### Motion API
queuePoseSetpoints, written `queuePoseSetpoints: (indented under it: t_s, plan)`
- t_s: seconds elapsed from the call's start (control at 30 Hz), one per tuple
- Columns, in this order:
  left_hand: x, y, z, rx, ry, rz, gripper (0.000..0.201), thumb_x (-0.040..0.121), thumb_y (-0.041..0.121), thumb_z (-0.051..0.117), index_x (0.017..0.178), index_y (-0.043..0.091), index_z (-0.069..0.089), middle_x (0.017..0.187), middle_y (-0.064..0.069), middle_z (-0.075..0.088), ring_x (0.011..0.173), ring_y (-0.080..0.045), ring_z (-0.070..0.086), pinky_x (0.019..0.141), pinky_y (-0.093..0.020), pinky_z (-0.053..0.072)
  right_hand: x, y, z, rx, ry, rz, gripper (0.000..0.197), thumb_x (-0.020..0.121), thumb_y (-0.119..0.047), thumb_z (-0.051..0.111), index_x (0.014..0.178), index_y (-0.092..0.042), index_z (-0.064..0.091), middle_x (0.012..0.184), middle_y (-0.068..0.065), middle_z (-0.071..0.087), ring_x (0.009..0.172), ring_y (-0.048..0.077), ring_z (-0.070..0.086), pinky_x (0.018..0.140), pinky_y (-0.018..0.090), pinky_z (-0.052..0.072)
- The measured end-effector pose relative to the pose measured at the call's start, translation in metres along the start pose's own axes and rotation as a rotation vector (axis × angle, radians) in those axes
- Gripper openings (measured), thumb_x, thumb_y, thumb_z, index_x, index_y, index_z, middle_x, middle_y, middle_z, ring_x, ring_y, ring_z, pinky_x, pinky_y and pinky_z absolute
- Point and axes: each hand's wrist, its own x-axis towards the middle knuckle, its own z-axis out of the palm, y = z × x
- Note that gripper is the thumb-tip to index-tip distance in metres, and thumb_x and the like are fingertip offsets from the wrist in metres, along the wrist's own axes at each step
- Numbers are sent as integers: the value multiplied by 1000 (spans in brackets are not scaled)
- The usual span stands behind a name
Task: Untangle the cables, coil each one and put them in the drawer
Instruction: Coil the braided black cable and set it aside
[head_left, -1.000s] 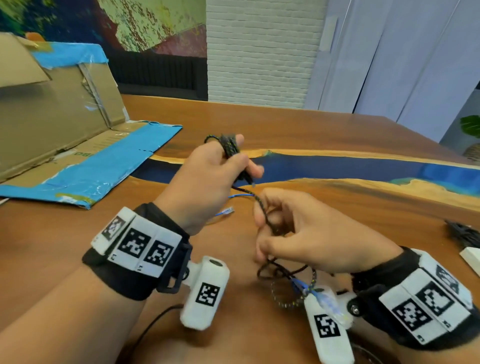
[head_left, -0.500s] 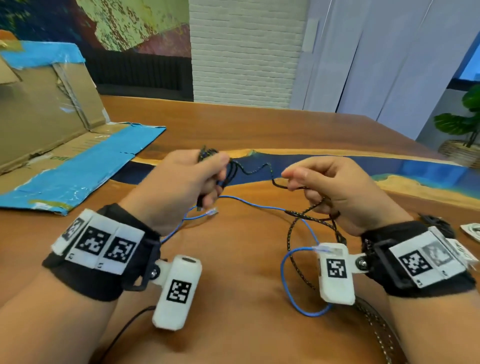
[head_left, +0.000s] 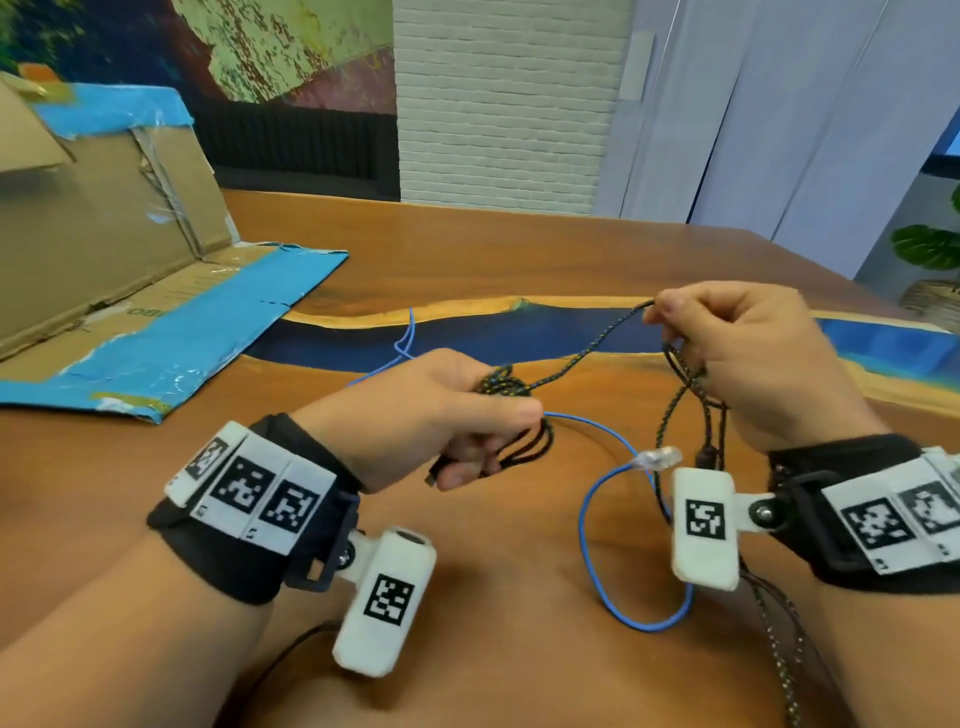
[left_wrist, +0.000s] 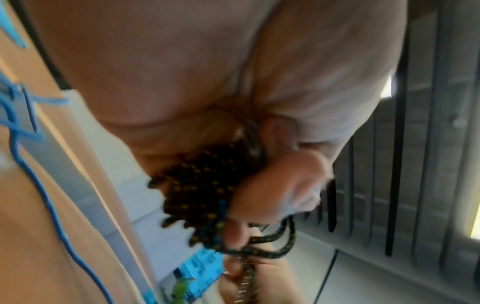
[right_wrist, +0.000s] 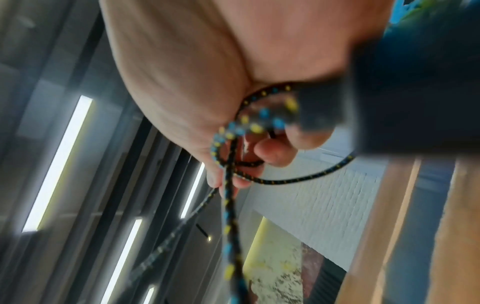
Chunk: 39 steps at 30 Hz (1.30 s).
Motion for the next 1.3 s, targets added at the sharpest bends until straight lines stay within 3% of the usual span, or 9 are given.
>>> queuePoseSetpoints:
  t_s: [0.13, 0.23, 0.47, 0.63, 0.77, 0.93, 1.13, 1.23, 1.3]
  plan:
    - [1, 10, 8, -505, -6, 240, 33, 93, 23, 48, 94, 4, 76, 44, 3, 36, 42, -15, 51, 71, -24, 51, -6, 8, 19, -126, -161, 13, 31, 103, -28, 59, 79, -18, 75, 54, -1, 57, 47, 9, 45, 48, 21, 36]
    - [4, 14, 3, -713, 163, 411, 39, 98, 20, 42, 123, -3, 60, 60, 1, 53, 69, -17, 65, 84, -24, 52, -19, -7, 33, -222, -482, 77, 27, 105, -24, 55, 95, -16, 80, 67, -4, 68, 48, -2, 52, 49, 15, 40]
    - [20, -1, -3, -438, 604, 211, 33, 107, 7, 43, 82, 6, 65, 86, -3, 71, 114, -28, 69, 107, -41, 47, -50, -34, 66, -191, -954, -1, 40, 98, -19, 67, 137, -25, 59, 84, -2, 78, 66, 2, 63, 67, 16, 47]
    - [19, -13, -1, 7, 495, -52, 15, 101, 24, 54, 101, 13, 64, 83, -5, 69, 80, -29, 61, 78, -37, 48, -50, -33, 63, 88, -691, 20, 19, 92, 5, 67, 100, -12, 69, 61, 5, 63, 58, 15, 57, 59, 22, 44]
    - [10, -6, 0, 130, 250, -132, 49, 100, 47, 57, 98, -1, 67, 61, -11, 60, 62, -27, 59, 72, -37, 50, -26, -22, 41, 469, -267, 201, 19, 95, 10, 55, 91, -4, 68, 60, 7, 52, 50, 14, 53, 63, 32, 58]
    - [4, 0, 3, 204, 43, -56, 31, 94, 33, 70, 70, 14, 64, 48, -19, 47, 45, -21, 43, 58, -35, 37, -6, -2, 10, 555, -47, 251, 24, 95, -2, 61, 85, -17, 77, 63, 1, 47, 46, 11, 32, 39, 23, 33]
    - [2, 9, 9, -398, 122, 192, 38, 96, 29, 50, 80, 7, 78, 38, 0, 31, 35, -17, 44, 62, -24, 49, -11, 1, 12, 157, -143, 75, 13, 96, -7, 66, 99, -11, 78, 54, -14, 63, 45, 1, 50, 46, 12, 33]
    - [4, 15, 8, -644, 220, 333, 41, 96, 24, 41, 111, -2, 69, 53, -3, 52, 57, -20, 61, 69, -25, 54, -18, -9, 30, -30, -302, 30, 14, 96, -19, 69, 94, -23, 81, 81, -8, 79, 73, -2, 67, 66, 13, 48]
    - [6, 16, 5, -706, 252, 410, 38, 98, 16, 40, 127, -4, 55, 74, -4, 67, 84, -23, 70, 82, -28, 56, -26, -16, 42, -175, -458, 25, 20, 101, -29, 62, 97, -29, 81, 68, -6, 73, 64, 3, 58, 63, 25, 46]
